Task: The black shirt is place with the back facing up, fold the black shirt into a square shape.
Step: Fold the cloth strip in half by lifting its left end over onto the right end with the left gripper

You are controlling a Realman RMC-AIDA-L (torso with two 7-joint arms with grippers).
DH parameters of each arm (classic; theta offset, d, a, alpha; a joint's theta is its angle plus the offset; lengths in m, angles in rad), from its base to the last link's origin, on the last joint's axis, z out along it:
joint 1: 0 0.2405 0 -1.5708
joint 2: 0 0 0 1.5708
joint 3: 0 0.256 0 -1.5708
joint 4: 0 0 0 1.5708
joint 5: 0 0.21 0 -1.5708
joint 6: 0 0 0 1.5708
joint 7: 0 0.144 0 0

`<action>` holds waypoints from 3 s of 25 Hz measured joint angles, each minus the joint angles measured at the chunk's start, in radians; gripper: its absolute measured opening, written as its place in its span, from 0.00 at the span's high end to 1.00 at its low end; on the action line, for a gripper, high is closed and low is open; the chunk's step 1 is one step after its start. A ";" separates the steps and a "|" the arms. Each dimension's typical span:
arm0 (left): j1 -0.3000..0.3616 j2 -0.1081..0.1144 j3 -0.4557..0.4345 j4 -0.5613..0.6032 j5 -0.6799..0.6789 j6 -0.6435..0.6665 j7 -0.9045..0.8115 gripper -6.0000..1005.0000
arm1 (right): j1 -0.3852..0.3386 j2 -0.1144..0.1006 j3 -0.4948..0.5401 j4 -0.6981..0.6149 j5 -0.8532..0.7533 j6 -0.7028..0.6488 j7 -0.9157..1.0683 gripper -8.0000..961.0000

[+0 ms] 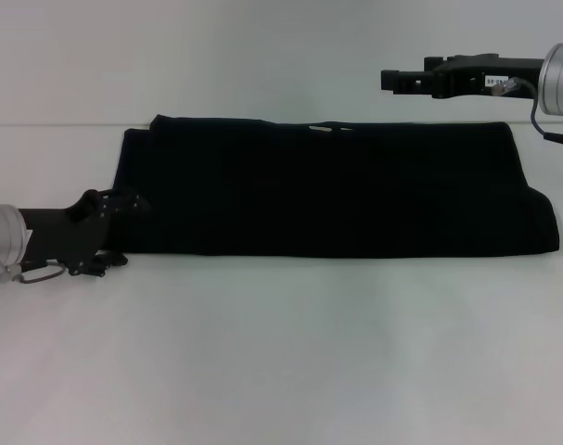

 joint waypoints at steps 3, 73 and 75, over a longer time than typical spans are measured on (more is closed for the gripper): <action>0.000 0.000 -0.008 -0.002 -0.001 -0.015 -0.022 0.07 | 0.002 0.000 -0.002 0.000 0.000 0.001 0.000 0.05; -0.006 -0.005 0.027 -0.032 -0.064 -0.121 0.087 0.33 | -0.007 0.006 0.006 -0.019 0.000 -0.005 -0.002 0.05; -0.003 -0.005 0.026 -0.032 -0.062 -0.124 0.091 0.40 | -0.007 0.006 0.006 -0.019 0.000 -0.006 -0.002 0.05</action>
